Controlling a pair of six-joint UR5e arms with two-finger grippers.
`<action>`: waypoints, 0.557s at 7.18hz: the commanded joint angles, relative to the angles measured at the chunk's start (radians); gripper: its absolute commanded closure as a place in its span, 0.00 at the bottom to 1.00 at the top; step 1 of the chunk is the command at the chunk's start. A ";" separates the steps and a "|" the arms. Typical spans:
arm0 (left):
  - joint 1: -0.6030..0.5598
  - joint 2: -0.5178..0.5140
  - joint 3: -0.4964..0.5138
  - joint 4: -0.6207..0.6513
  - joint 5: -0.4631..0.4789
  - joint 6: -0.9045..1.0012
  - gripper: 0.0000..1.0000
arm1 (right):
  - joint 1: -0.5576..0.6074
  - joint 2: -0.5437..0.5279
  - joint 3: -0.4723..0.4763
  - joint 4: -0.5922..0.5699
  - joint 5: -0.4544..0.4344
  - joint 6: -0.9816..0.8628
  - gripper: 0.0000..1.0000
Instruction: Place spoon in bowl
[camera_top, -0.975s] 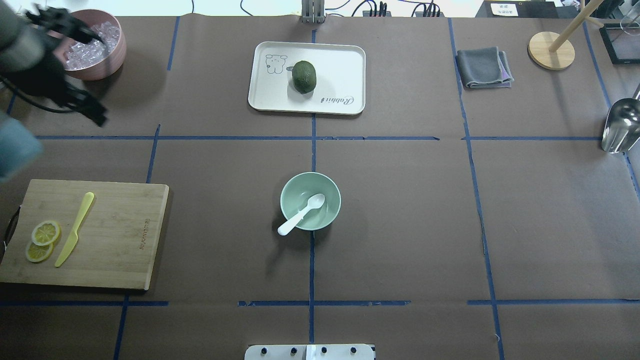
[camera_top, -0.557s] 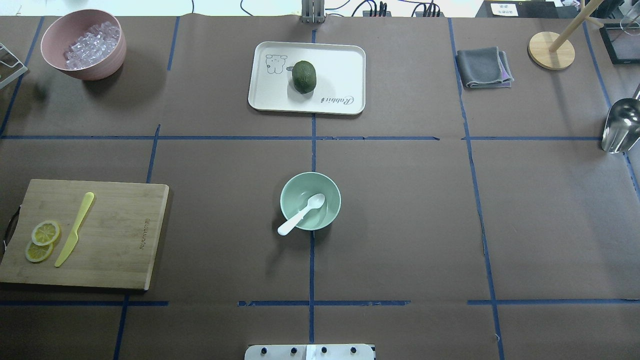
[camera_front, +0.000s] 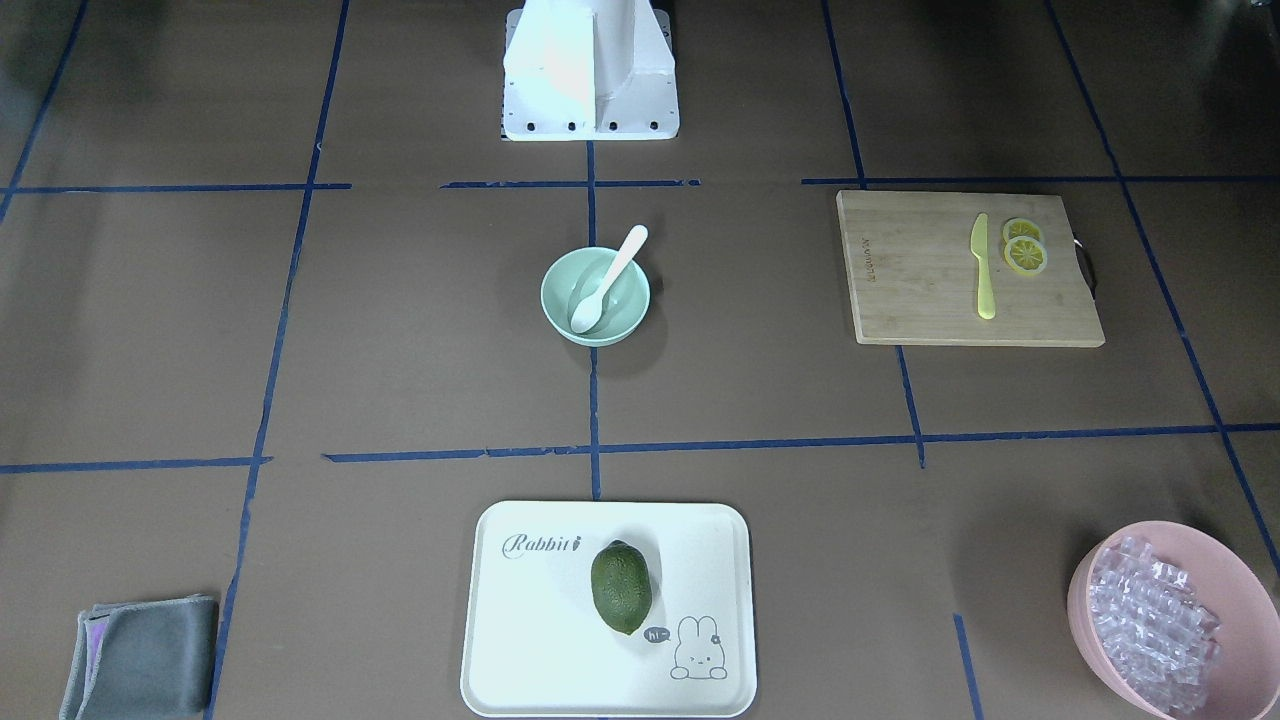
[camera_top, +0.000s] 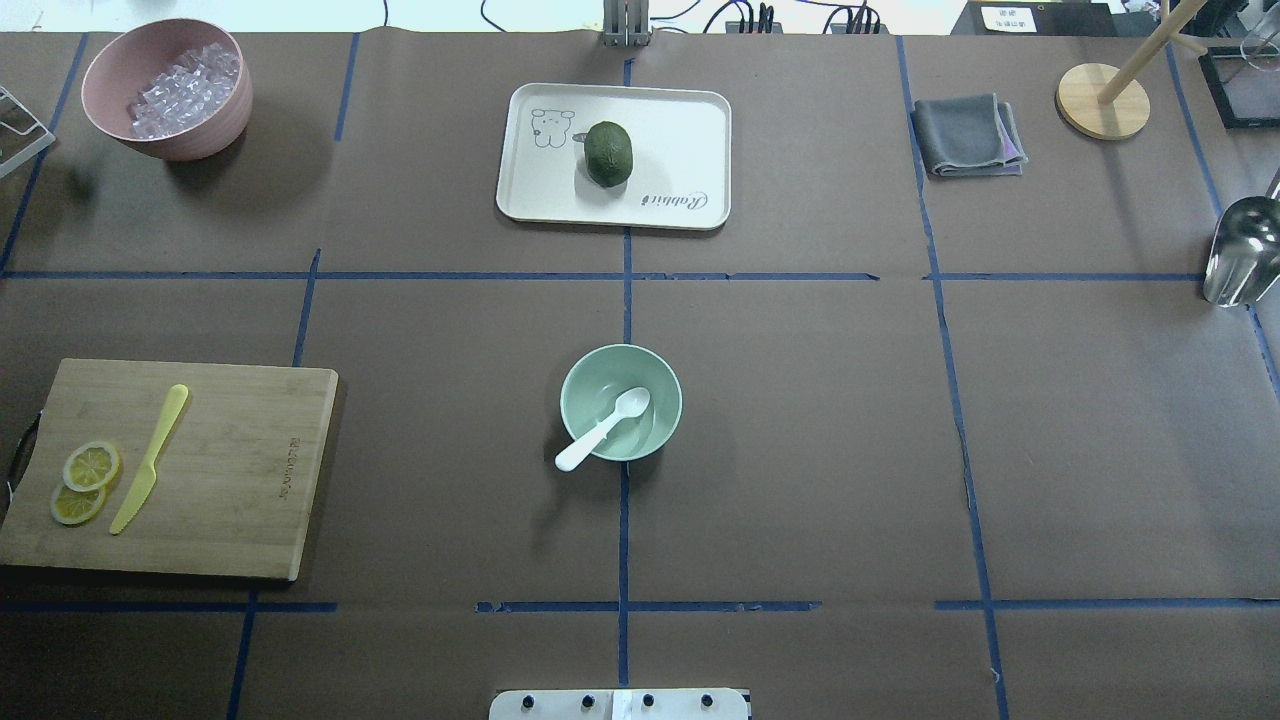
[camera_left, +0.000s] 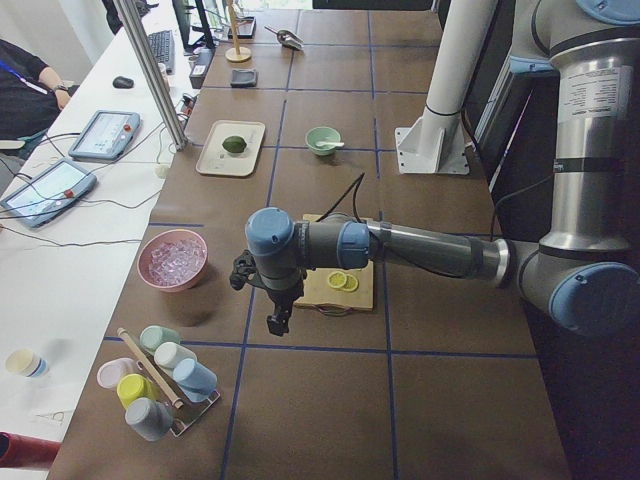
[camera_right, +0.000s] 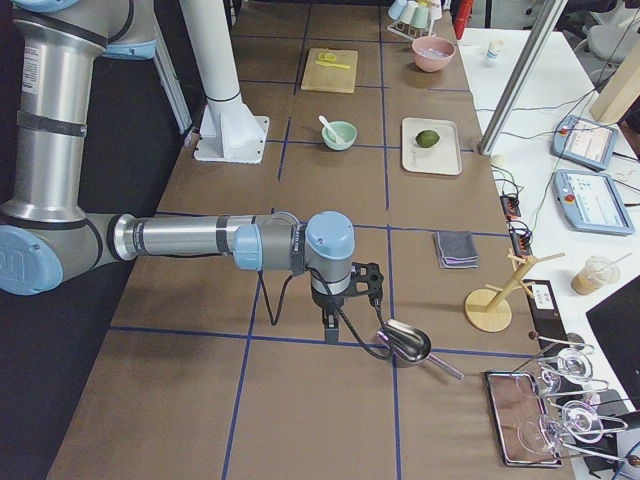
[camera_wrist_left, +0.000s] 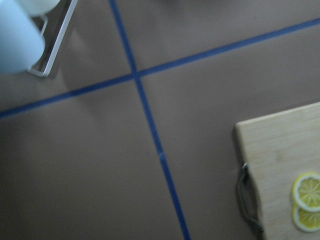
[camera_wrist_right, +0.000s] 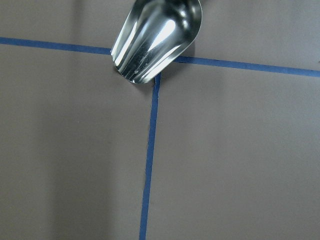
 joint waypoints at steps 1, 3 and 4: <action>-0.037 0.027 0.026 -0.030 0.010 -0.003 0.00 | 0.000 0.000 0.002 0.000 0.004 0.000 0.00; -0.036 0.039 0.037 -0.032 0.012 0.001 0.00 | 0.000 0.000 0.003 0.002 0.001 0.000 0.00; -0.034 0.039 0.038 -0.030 0.012 0.001 0.00 | 0.000 0.000 0.003 0.002 0.001 0.000 0.00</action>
